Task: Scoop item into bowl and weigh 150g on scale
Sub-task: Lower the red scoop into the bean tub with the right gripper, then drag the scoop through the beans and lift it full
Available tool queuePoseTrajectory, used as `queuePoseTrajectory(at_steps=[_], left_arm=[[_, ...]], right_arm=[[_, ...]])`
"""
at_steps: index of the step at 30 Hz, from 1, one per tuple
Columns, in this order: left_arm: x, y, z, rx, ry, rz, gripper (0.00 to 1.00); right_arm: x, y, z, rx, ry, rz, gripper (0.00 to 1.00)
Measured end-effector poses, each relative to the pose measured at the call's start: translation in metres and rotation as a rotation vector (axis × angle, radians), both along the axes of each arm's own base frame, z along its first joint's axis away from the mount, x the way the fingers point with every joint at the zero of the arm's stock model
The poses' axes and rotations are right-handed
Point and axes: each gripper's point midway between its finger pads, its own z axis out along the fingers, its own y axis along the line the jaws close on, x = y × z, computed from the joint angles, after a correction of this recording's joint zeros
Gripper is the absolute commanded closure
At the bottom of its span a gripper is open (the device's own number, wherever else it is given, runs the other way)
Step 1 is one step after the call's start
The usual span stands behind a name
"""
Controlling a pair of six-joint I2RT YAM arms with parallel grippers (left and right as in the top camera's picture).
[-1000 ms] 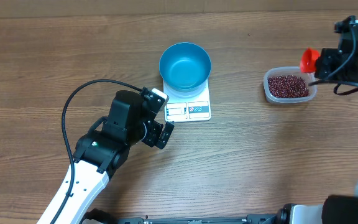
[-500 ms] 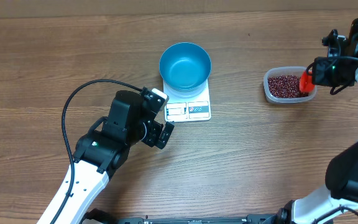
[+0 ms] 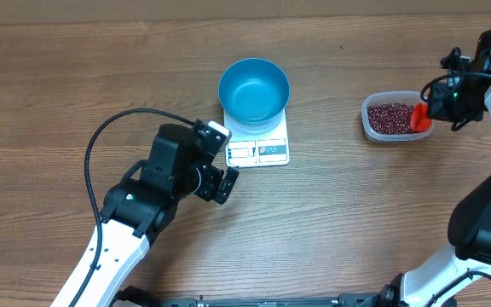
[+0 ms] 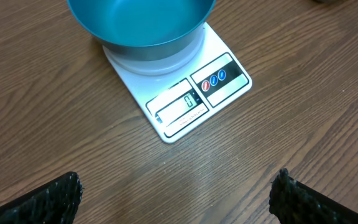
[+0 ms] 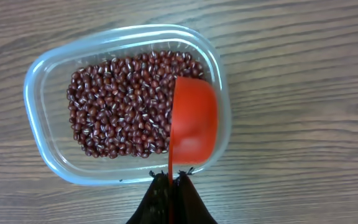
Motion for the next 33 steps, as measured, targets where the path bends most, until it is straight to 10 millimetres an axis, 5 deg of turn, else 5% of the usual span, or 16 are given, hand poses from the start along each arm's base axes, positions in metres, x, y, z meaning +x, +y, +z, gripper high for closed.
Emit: queuePoseTrajectory(at_steps=[17, 33], left_arm=[[0.000, 0.000, 0.000, 0.000, 0.000, 0.000, 0.01], [0.000, 0.000, 0.000, 0.000, 0.000, 0.000, 0.00]], right_arm=[[-0.013, 0.038, -0.036, 0.218, 0.047, 0.017, 0.96], [-0.006, 0.058, -0.035, 0.398, 0.040, -0.140, 0.96]])
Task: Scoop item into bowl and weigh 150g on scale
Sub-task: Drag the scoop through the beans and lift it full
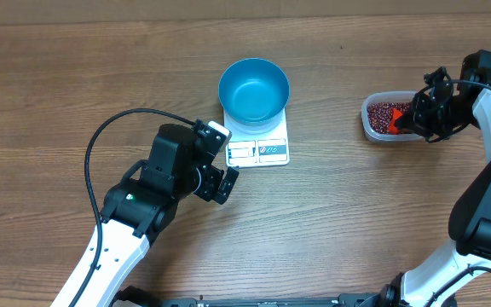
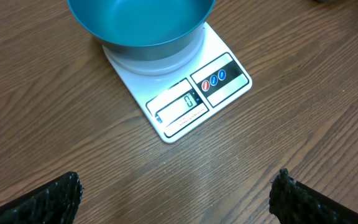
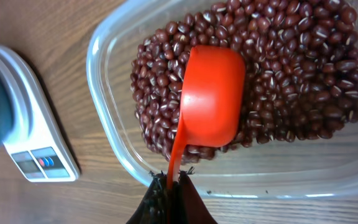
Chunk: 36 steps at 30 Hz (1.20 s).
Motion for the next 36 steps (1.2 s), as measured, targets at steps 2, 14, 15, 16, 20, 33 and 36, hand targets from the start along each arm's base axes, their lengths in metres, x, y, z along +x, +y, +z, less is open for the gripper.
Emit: queuePoseTrajectory(at_steps=[2, 14, 15, 16, 20, 33, 36], left_arm=[[0.000, 0.000, 0.000, 0.000, 0.000, 0.000, 0.00], [0.000, 0.000, 0.000, 0.000, 0.000, 0.000, 0.00], [0.000, 0.000, 0.000, 0.000, 0.000, 0.000, 0.01], [0.000, 0.000, 0.000, 0.000, 0.000, 0.000, 0.00], [0.000, 0.000, 0.000, 0.000, 0.000, 0.000, 0.01], [0.000, 0.000, 0.000, 0.000, 0.000, 0.000, 0.01], [0.000, 0.000, 0.000, 0.000, 0.000, 0.000, 0.01]], right_arm=[[0.002, 0.001, 0.000, 0.016, 0.009, -0.038, 0.96], [0.003, 0.002, 0.001, 0.039, 0.026, -0.092, 0.96], [0.003, 0.002, 0.001, 0.039, 0.026, -0.092, 0.96], [0.003, 0.002, 0.001, 0.040, 0.026, -0.092, 0.96], [0.003, 0.002, 0.001, 0.040, 0.026, -0.093, 0.96], [-0.008, -0.021, -0.018, 0.148, 0.006, -0.186, 0.96], [-0.009, -0.023, -0.019, 0.161, 0.007, -0.198, 0.96]])
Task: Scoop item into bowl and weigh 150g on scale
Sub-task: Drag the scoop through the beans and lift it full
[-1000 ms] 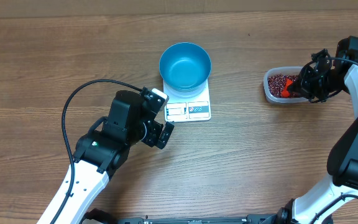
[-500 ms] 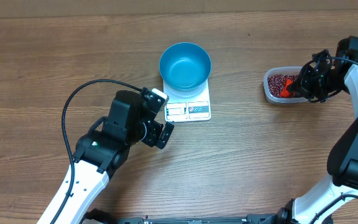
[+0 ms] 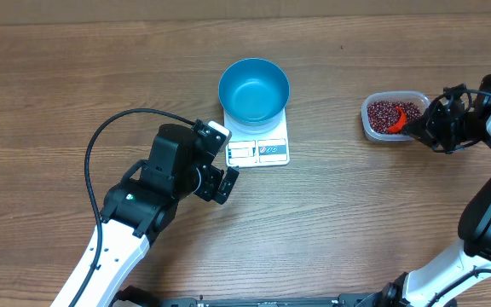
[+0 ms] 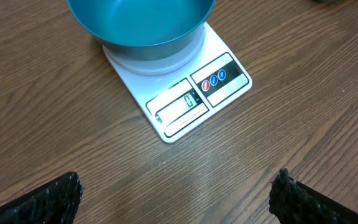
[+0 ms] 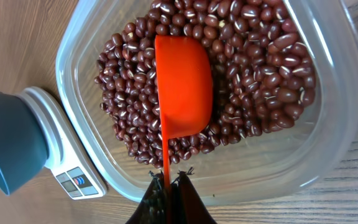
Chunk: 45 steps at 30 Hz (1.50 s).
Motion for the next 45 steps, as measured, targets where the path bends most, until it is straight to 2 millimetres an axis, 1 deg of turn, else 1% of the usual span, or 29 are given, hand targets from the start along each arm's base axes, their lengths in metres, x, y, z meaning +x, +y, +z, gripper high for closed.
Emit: queuePoseTrajectory(at_steps=[17, 22, 28, 34, 45], left_arm=[[0.000, 0.000, 0.000, 0.000, 0.000, 0.000, 0.00], [0.000, 0.000, 0.000, 0.000, 0.000, 0.000, 0.00], [-0.001, 0.001, -0.001, 0.003, 0.007, 0.000, 0.00], [-0.003, 0.001, -0.003, 0.007, 0.015, 0.000, 0.01], [-0.003, 0.001, -0.003, 0.008, 0.017, 0.000, 0.00]], right_arm=[[0.009, 0.007, 0.008, 0.085, -0.038, -0.033, 0.96], [0.009, 0.003, 0.009, 0.107, -0.052, -0.041, 0.96], [0.006, -0.007, 0.012, 0.134, -0.068, -0.060, 0.96], [0.001, -0.011, 0.015, 0.157, -0.084, -0.055, 0.96], [-0.005, -0.018, 0.030, 0.245, -0.165, -0.043, 0.96]])
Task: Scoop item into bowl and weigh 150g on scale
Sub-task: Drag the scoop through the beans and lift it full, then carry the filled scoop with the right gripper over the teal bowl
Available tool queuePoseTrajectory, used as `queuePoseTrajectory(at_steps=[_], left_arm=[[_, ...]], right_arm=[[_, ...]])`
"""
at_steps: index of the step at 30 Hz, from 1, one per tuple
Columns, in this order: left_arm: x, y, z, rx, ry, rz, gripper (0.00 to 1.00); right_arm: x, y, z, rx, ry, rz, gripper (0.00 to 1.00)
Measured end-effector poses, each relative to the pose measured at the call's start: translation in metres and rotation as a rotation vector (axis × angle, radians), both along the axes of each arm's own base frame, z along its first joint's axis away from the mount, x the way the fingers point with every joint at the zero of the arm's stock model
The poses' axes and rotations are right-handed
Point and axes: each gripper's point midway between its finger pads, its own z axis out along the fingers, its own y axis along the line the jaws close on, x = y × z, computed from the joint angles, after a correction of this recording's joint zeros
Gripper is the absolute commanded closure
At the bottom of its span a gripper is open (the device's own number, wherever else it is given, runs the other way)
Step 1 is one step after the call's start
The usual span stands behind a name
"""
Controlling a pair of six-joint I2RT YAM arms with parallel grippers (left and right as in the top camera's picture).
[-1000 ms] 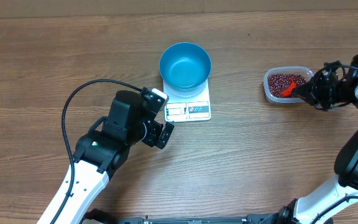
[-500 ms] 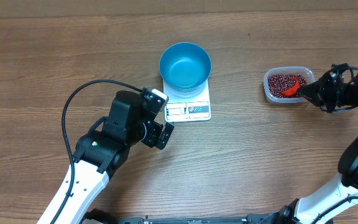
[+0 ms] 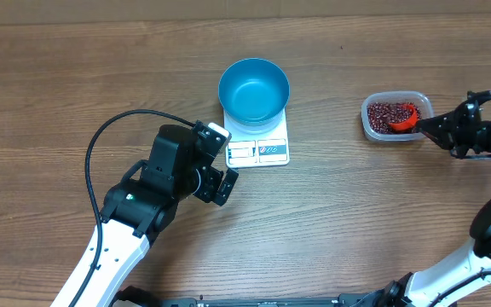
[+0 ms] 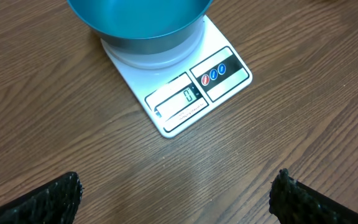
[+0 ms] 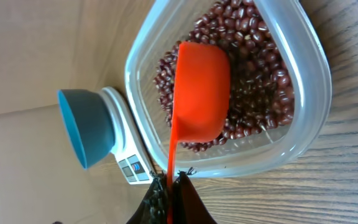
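An empty blue bowl point(image 3: 254, 89) stands on the white scale point(image 3: 258, 141), whose display point(image 4: 179, 101) reads 0. At the right a clear tub point(image 3: 395, 117) holds red beans point(image 5: 253, 93). My right gripper point(image 5: 170, 180) is shut on the handle of an orange scoop point(image 5: 199, 87), its cup lying in the beans with its underside up. My right gripper point(image 3: 440, 128) sits just right of the tub. My left gripper point(image 4: 176, 186) is open over bare table in front of the scale, holding nothing.
The wooden table point(image 3: 356, 213) stretches around everything. A black cable point(image 3: 101, 162) loops beside the left arm. The scale and bowl also appear at the left of the right wrist view, the scale point(image 5: 126, 152) beyond the tub's rim.
My right gripper has drawn back to the right and tilted lower, with the scoop's cup still in the beans. The scale has shifted slightly in the left wrist view.
My right gripper held the orange scoop at the tub's right edge, above the beans. Then the cup lay in the beans near the tub's middle. It stayed in the beans as the arm swung lower and rightward. My left gripper stayed open by the scale throughout.
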Motion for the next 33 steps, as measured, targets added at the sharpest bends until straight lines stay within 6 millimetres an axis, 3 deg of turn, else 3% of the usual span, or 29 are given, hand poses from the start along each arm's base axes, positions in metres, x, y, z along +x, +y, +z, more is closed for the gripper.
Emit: queuePoseTrajectory(at_steps=[18, 33], left_arm=[[0.000, 0.000, 0.000, 0.000, 0.000, 0.000, 0.00], [0.000, 0.000, 0.000, 0.000, 0.000, 0.000, 0.00]], right_arm=[[-0.007, -0.004, 0.023, 0.101, -0.136, 0.020, 0.96], [0.001, 0.014, 0.054, 0.227, -0.295, 0.057, 0.96]])
